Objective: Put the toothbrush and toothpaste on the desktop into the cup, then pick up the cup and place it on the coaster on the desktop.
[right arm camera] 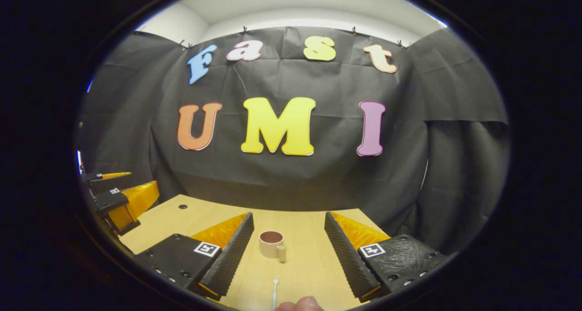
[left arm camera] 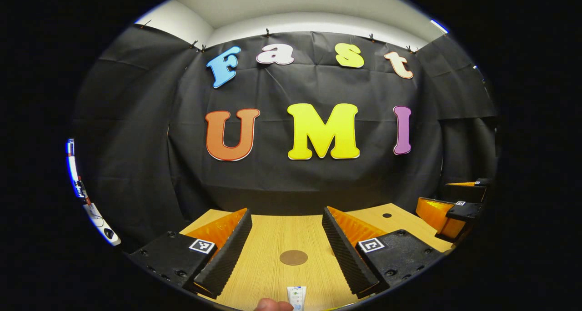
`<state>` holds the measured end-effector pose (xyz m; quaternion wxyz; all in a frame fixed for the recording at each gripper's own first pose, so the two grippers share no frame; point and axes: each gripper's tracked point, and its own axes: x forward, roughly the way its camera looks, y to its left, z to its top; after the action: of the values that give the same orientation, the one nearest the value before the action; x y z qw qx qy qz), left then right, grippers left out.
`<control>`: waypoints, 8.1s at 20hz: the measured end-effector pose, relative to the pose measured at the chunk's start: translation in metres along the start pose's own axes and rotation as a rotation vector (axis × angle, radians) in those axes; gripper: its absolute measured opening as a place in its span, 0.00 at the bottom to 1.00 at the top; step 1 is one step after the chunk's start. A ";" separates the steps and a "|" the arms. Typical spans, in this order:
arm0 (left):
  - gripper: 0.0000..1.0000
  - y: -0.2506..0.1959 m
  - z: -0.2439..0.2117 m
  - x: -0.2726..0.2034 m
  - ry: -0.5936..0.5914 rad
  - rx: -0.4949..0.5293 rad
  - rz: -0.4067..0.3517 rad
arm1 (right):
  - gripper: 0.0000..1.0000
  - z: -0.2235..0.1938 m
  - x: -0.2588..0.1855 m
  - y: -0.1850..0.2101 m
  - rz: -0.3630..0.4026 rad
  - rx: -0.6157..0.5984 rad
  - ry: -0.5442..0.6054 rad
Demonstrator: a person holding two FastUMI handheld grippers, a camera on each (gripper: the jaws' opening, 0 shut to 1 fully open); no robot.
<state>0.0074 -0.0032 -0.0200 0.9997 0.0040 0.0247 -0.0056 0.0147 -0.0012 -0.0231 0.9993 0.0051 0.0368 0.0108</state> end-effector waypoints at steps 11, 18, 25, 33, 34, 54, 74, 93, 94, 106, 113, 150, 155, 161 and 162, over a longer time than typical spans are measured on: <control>0.98 0.001 -0.076 -0.019 0.198 0.025 -0.015 | 0.96 -0.110 0.005 0.018 0.079 -0.003 0.343; 0.99 0.002 -0.096 -0.031 0.264 0.021 -0.017 | 0.99 -0.192 0.005 0.022 0.086 -0.019 0.656; 0.99 0.012 -0.109 -0.036 0.301 0.025 0.004 | 0.96 -0.244 0.036 0.028 0.084 -0.043 0.747; 0.99 0.023 -0.115 -0.039 0.331 0.030 0.034 | 0.68 -0.297 0.059 0.034 0.086 -0.048 0.810; 0.99 0.023 -0.117 -0.040 0.336 0.028 0.038 | 0.61 -0.298 0.060 0.034 0.081 -0.050 0.818; 0.99 0.006 -0.250 -0.057 0.627 -0.025 -0.007 | 0.01 -0.315 0.060 0.031 0.063 -0.040 0.857; 0.73 -0.035 -0.335 -0.044 0.812 0.019 -0.066 | 0.00 -0.264 0.049 0.022 0.086 0.008 0.785; 0.44 -0.031 -0.282 -0.029 0.716 -0.070 -0.054 | 0.00 -0.141 0.069 0.004 0.115 0.047 0.533; 0.44 -0.031 -0.273 -0.028 0.701 -0.074 -0.052 | 0.00 -0.131 0.080 0.004 0.116 0.051 0.509; 0.19 -0.011 -0.218 0.008 0.565 -0.029 -0.012 | 0.00 -0.066 0.194 0.045 0.194 0.024 0.355; 0.73 -0.036 -0.232 0.030 0.615 -0.017 -0.076 | 0.00 -0.072 0.237 0.061 0.214 0.018 0.357; 0.89 -0.095 -0.328 0.093 0.778 0.013 -0.037 | 0.61 -0.127 0.262 0.045 0.251 0.026 0.430; 0.81 -0.099 -0.328 0.099 0.783 0.010 -0.041 | 0.64 -0.115 0.246 0.028 0.241 0.040 0.409; 0.53 -0.094 -0.330 0.100 0.806 0.025 -0.033 | 0.66 -0.112 0.227 0.014 0.243 0.038 0.401; 0.52 -0.093 -0.329 0.100 0.806 0.031 -0.029 | 0.72 -0.112 0.225 0.012 0.239 0.036 0.399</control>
<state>0.0899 -0.0947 -0.3543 0.9095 0.0205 0.4148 -0.0183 0.2303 0.0168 -0.1517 0.9635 0.0250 0.2331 0.1294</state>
